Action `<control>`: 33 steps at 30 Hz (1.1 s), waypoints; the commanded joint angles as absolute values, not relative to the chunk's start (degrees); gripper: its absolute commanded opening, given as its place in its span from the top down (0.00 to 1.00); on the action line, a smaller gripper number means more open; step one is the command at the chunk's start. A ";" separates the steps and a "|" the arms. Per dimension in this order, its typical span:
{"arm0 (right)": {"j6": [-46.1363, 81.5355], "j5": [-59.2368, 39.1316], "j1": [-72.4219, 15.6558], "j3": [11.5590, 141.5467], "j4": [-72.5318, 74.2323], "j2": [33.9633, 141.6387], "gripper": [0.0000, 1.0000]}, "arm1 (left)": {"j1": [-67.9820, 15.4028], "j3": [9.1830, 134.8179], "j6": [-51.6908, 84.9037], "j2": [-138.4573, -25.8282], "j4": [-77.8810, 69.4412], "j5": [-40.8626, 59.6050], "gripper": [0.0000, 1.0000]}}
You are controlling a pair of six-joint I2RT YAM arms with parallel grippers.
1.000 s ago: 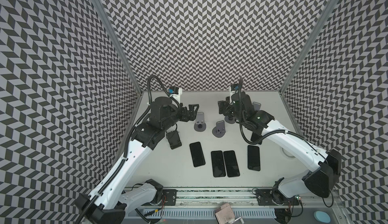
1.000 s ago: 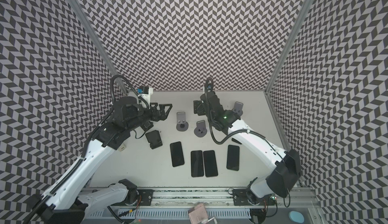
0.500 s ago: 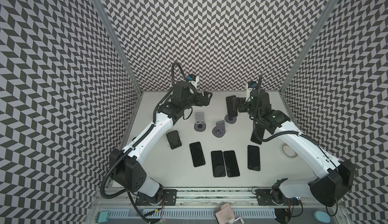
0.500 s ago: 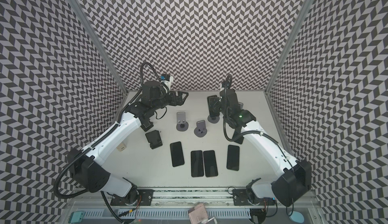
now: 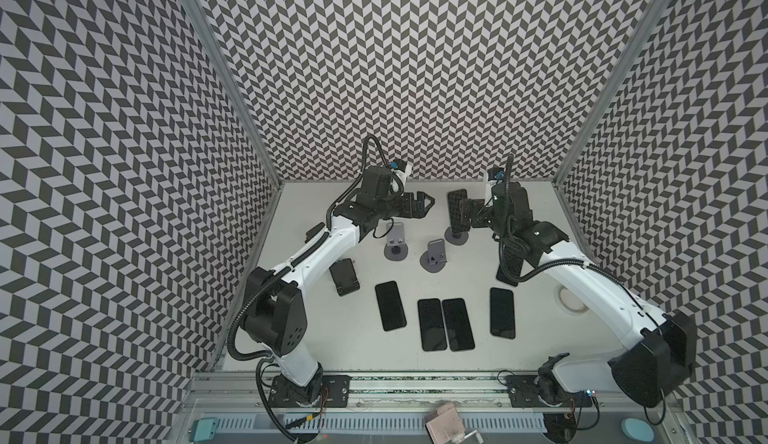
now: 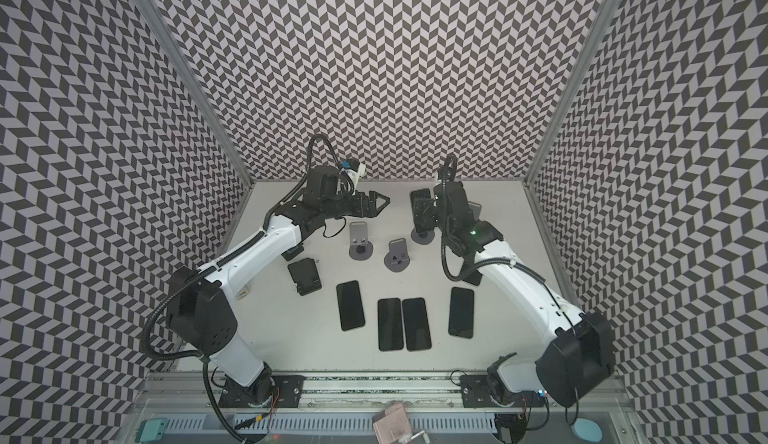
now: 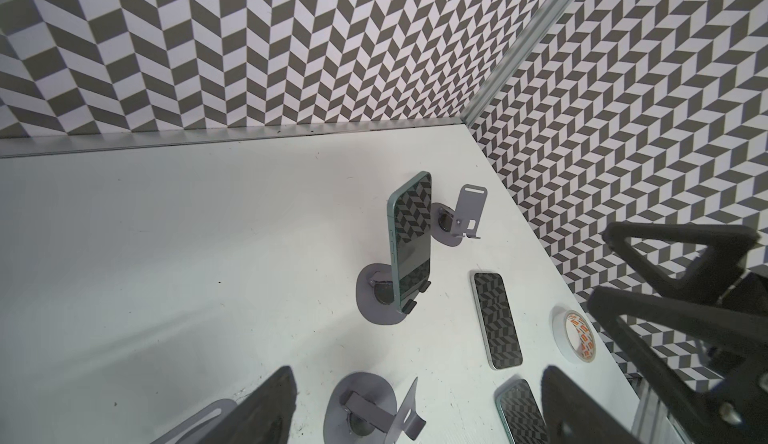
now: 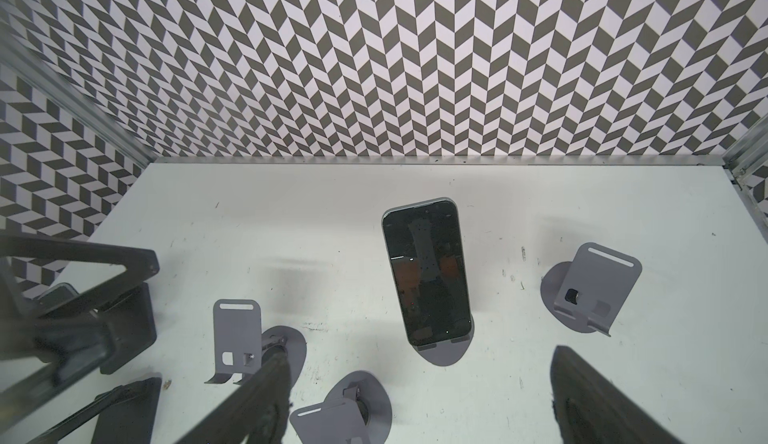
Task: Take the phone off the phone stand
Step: 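Raise both grippers and swing them toward the remaining standing phones, then lower the left gripper onto the upright patterned phone while the right hovers at another phone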
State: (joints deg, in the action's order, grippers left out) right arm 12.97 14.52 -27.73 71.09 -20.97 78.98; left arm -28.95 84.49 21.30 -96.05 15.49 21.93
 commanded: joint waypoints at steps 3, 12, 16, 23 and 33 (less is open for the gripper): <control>14.86 14.37 -27.76 72.49 -18.96 80.62 0.04 | -29.99 87.34 20.88 -97.01 16.42 24.59 0.08; 17.84 13.28 -27.59 76.66 -20.26 85.20 0.03 | -30.59 90.07 19.04 -99.14 21.04 27.13 0.08; 19.33 12.52 -26.89 78.71 -20.55 87.95 0.03 | -30.59 89.32 16.62 -99.11 22.53 29.00 0.08; 23.12 10.73 -24.09 82.02 -21.25 92.13 0.03 | -30.58 90.79 11.45 -100.28 26.28 30.06 0.08; 17.89 6.64 -22.14 84.71 -18.47 97.83 0.01 | -30.59 94.66 8.71 -102.93 29.35 31.17 0.08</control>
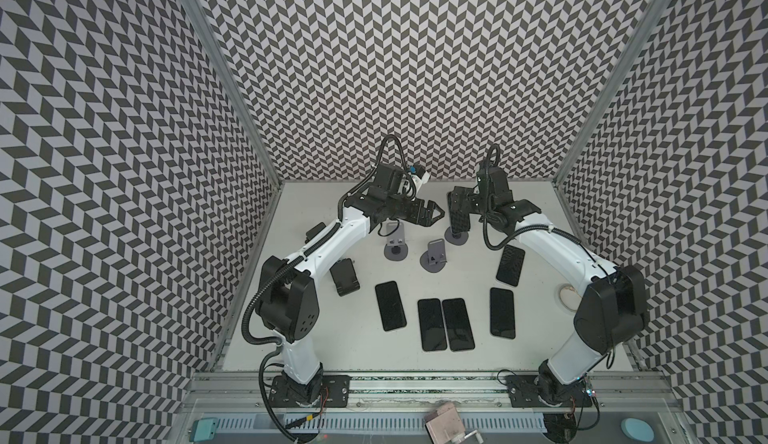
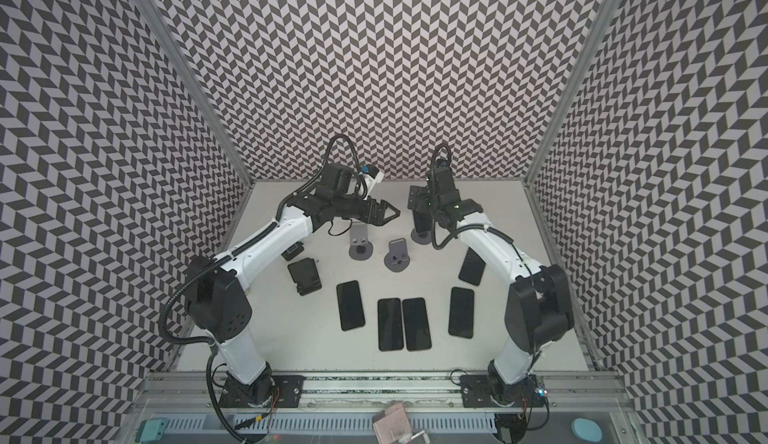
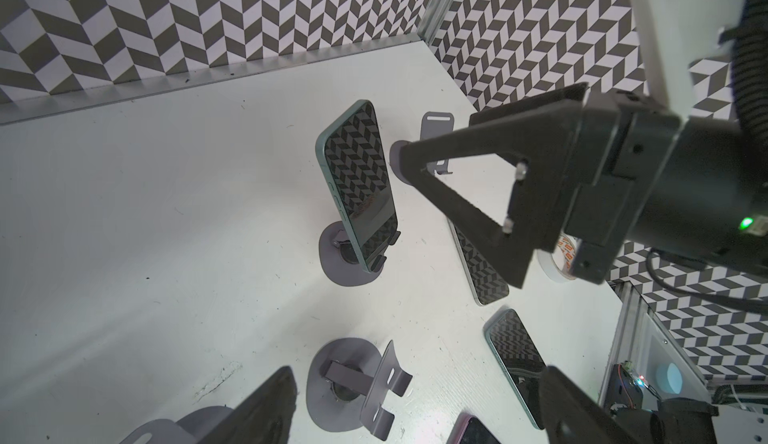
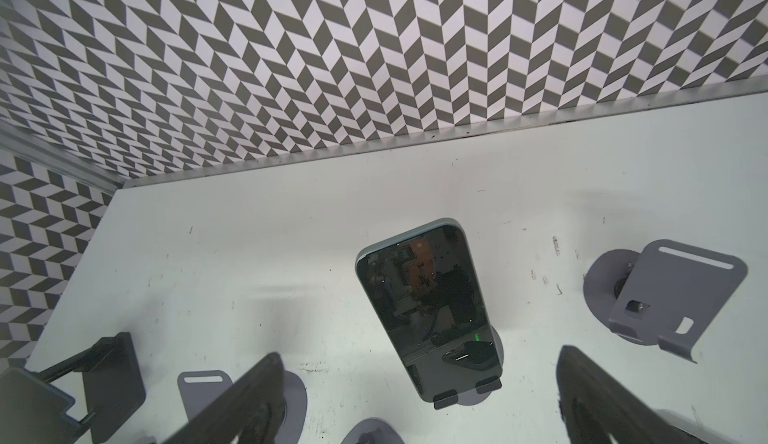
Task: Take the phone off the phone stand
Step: 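Lower the left gripper onto the upright patterned phone while the right hovers at another phone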
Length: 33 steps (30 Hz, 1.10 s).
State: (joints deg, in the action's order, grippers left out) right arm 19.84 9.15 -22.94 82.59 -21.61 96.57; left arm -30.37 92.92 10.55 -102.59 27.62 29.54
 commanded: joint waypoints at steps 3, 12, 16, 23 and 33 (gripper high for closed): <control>17.53 4.57 -21.04 85.29 -18.60 99.39 0.01 | -30.56 94.49 7.51 -102.97 29.71 31.42 0.08; 14.90 3.06 -18.72 86.11 -18.26 103.20 0.01 | -30.45 94.17 5.61 -102.57 30.17 31.55 0.07; 14.19 2.69 -18.56 87.26 -18.46 105.08 0.01 | -30.41 94.05 5.80 -102.05 29.82 31.68 0.07; 13.30 1.11 -18.47 89.26 -18.46 107.96 0.01 | -30.35 93.61 5.36 -101.49 30.41 31.04 0.07; 12.76 -0.78 -17.88 91.92 -18.98 111.02 0.01 | -30.37 92.81 6.68 -100.77 30.49 30.80 0.06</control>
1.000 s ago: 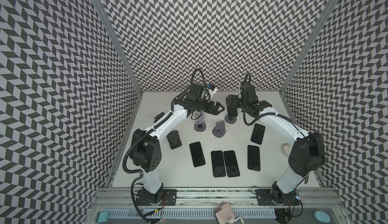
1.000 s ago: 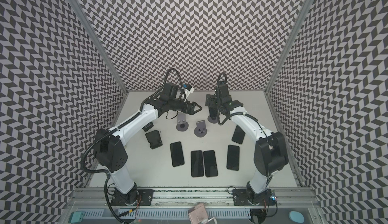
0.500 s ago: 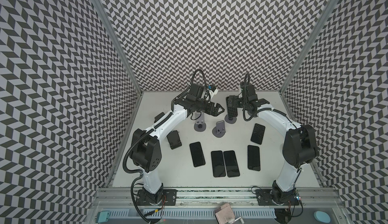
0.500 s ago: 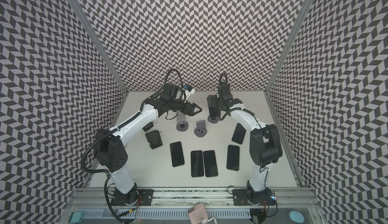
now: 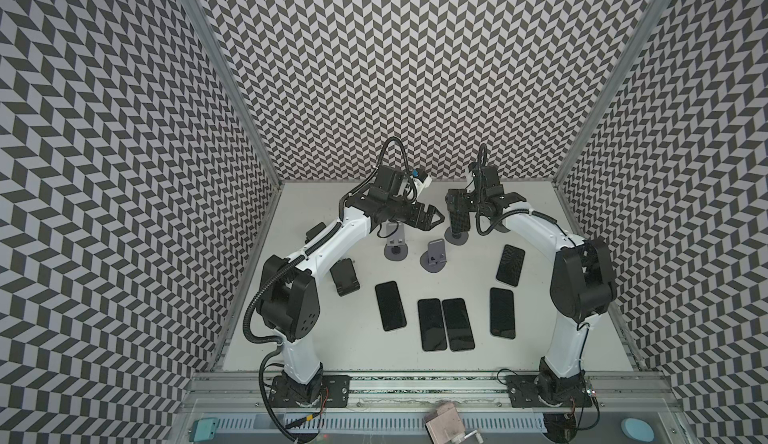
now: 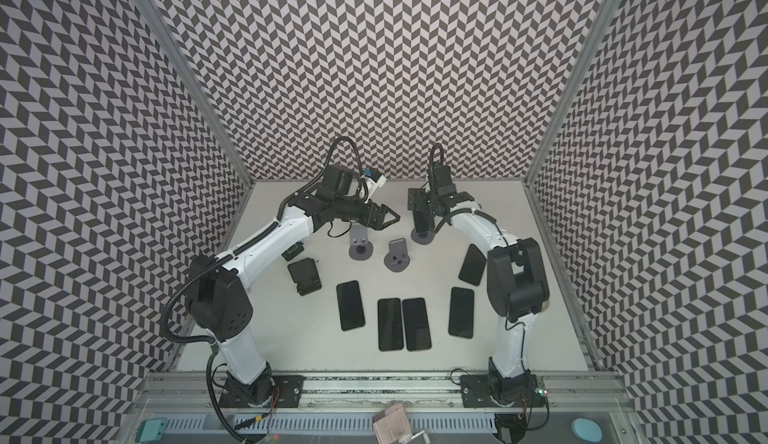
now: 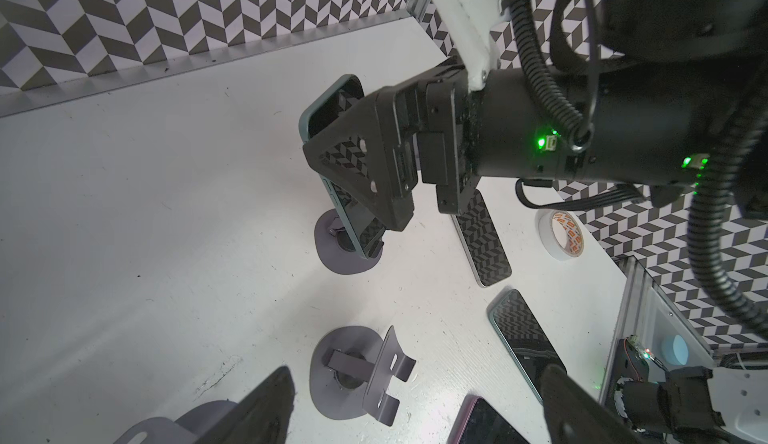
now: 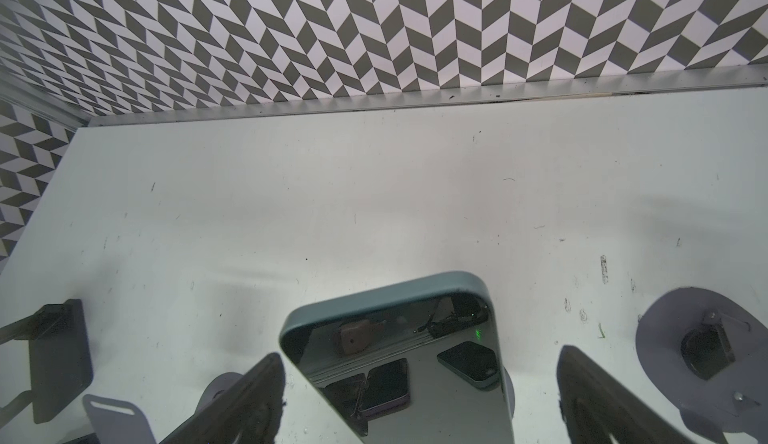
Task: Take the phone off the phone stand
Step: 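Lower the left gripper onto the upright patterned phone while the right hovers at another phone, then close the left gripper on the patterned phone while the right grips the teal-edged phone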
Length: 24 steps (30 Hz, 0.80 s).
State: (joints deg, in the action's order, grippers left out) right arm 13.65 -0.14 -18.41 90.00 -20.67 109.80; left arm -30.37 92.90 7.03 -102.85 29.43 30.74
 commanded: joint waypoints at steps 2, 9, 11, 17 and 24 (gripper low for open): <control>12.64 -0.79 -17.85 92.12 -19.07 111.38 0.01 | -30.32 92.64 6.77 -100.70 30.58 30.85 0.06; 12.48 -1.67 -17.80 92.24 -19.07 112.47 0.00 | -30.33 92.39 6.41 -100.77 31.56 30.59 0.06; 12.32 -1.84 -17.76 92.38 -19.33 112.72 0.00 | -30.32 92.45 6.50 -100.81 31.75 30.59 0.05; 12.04 -2.36 -17.80 92.46 -19.29 113.33 0.01 | -30.37 92.47 6.46 -100.88 32.34 30.51 0.05; 11.63 -3.53 -17.75 92.86 -19.24 114.42 0.04 | -30.39 92.38 6.41 -100.79 32.60 30.32 0.05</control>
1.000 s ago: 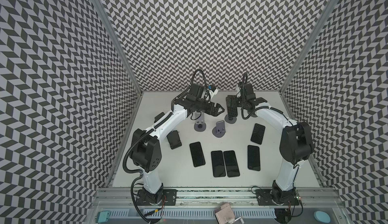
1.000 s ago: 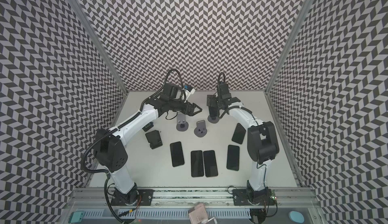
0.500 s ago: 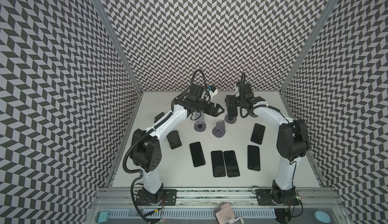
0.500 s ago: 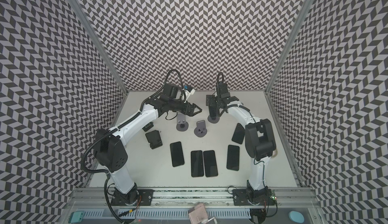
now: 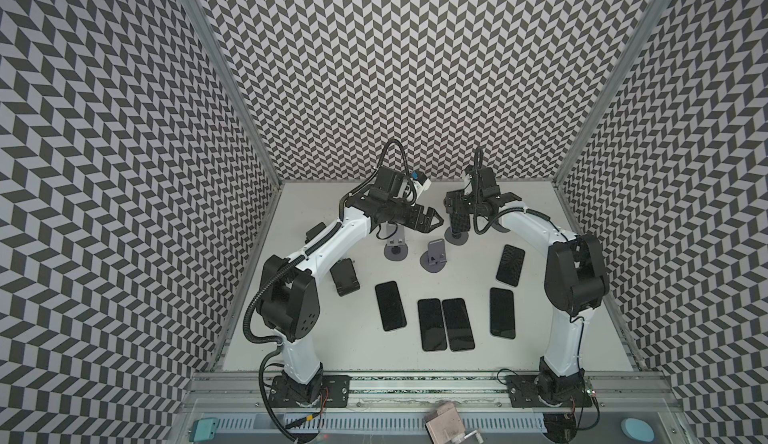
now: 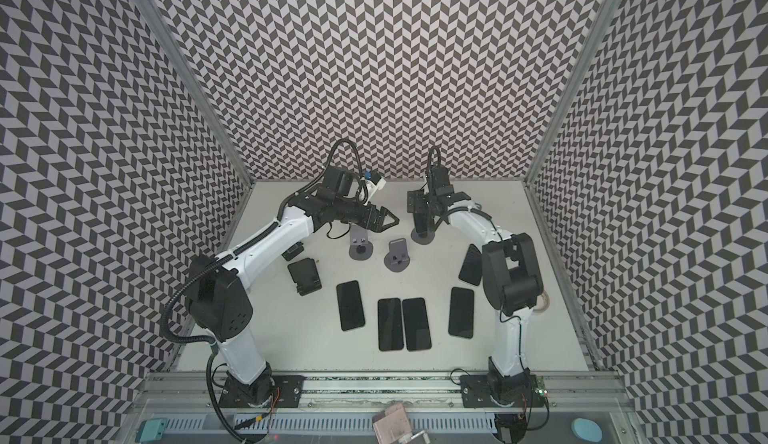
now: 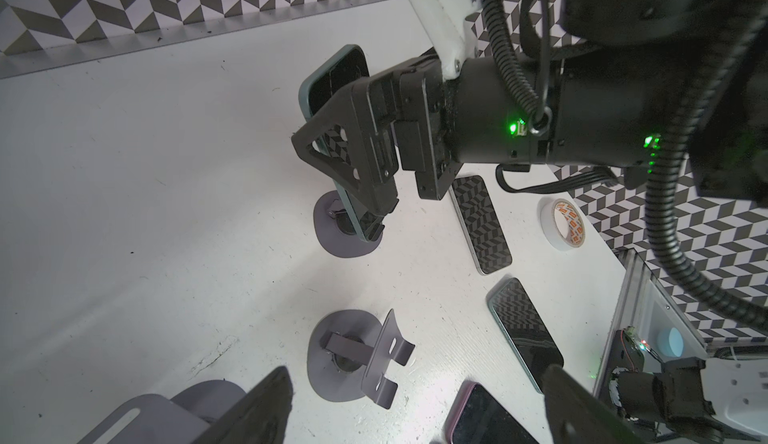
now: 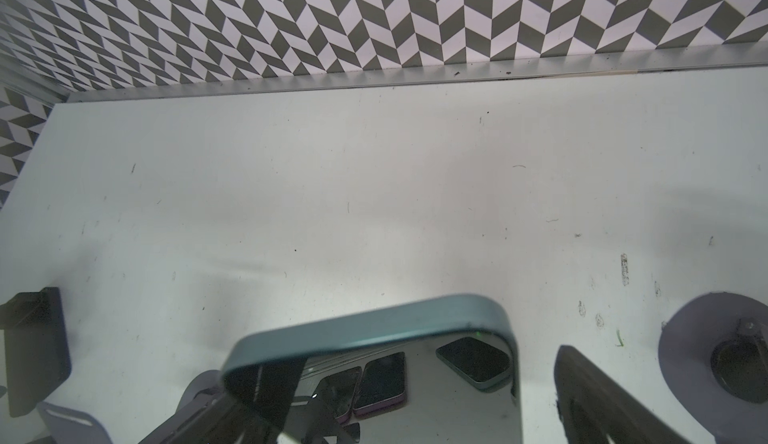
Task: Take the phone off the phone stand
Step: 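Close the left gripper on the patterned phone while the right grips the teal-edged phone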
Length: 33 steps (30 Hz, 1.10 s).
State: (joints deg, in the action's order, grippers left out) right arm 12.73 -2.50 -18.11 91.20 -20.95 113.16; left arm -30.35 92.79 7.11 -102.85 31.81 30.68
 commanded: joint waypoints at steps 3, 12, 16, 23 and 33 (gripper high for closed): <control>11.64 -3.94 -17.80 93.08 -19.27 114.93 0.06 | -30.33 92.46 6.33 -100.73 32.78 30.23 0.05; 11.07 -2.99 -17.80 93.06 -19.35 114.88 0.13 | -30.23 92.55 5.99 -100.89 32.87 30.14 0.05; 10.52 -2.98 -17.67 93.16 -19.34 114.66 0.18 | -30.15 92.72 5.98 -101.05 32.78 30.15 0.05; 9.15 -1.87 -17.70 93.51 -19.68 114.13 0.24 | -30.04 92.99 5.76 -101.04 32.85 30.13 0.05; 7.76 -1.68 -17.69 94.48 -19.86 113.38 0.29 | -30.00 93.16 5.35 -100.66 33.13 30.06 0.05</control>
State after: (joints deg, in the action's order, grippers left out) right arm 8.97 -2.15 -17.85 92.23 -21.91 114.37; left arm -30.30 92.79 6.87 -102.85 31.94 30.26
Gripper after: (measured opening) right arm 0.732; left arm 0.953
